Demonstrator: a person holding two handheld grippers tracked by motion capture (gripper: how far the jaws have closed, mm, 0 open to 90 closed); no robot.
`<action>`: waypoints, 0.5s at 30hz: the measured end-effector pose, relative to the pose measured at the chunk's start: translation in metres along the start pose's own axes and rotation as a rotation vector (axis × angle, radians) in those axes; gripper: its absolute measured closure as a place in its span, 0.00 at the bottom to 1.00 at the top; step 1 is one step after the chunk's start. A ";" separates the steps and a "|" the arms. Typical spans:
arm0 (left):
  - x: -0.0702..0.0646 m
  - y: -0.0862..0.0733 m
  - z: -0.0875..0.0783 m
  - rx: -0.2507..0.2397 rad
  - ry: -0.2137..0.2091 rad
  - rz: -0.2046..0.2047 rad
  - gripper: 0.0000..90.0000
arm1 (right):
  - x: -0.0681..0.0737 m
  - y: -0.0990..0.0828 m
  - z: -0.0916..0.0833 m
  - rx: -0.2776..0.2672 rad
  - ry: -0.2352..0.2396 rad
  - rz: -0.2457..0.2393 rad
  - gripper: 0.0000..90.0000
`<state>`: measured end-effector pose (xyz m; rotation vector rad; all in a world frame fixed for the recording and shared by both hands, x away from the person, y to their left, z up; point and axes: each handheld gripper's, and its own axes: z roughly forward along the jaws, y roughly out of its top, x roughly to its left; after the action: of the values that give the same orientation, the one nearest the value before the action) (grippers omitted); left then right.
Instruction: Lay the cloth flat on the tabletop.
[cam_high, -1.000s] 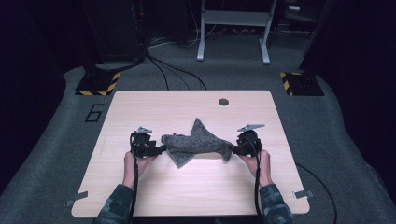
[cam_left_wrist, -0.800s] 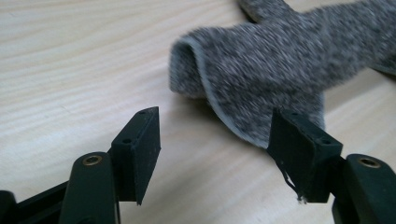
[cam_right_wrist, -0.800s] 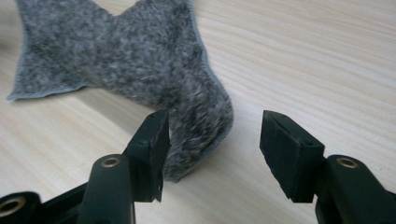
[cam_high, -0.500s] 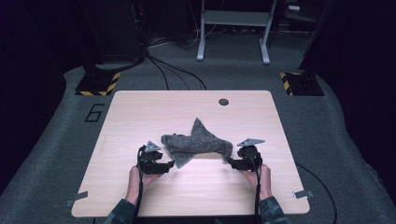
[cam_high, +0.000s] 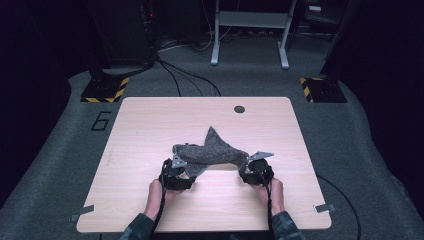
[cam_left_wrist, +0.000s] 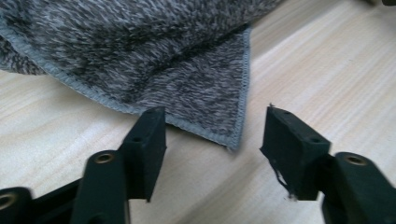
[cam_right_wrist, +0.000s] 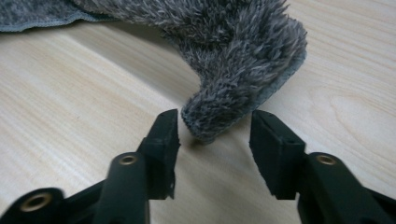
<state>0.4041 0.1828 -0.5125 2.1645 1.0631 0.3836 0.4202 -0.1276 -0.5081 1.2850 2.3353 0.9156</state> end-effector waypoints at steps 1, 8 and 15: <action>0.001 0.000 0.001 0.010 0.000 0.012 0.52 | 0.000 0.000 0.002 0.006 0.004 0.001 0.63; 0.003 0.000 0.002 0.013 0.050 0.044 0.83 | 0.001 0.000 0.005 -0.002 -0.001 -0.009 0.90; 0.006 -0.001 0.002 0.010 0.064 0.050 1.00 | 0.000 0.001 -0.003 -0.032 -0.005 -0.016 0.97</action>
<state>0.4087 0.1869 -0.5147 2.2042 1.0487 0.4743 0.4188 -0.1280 -0.5057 1.2528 2.3147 0.9394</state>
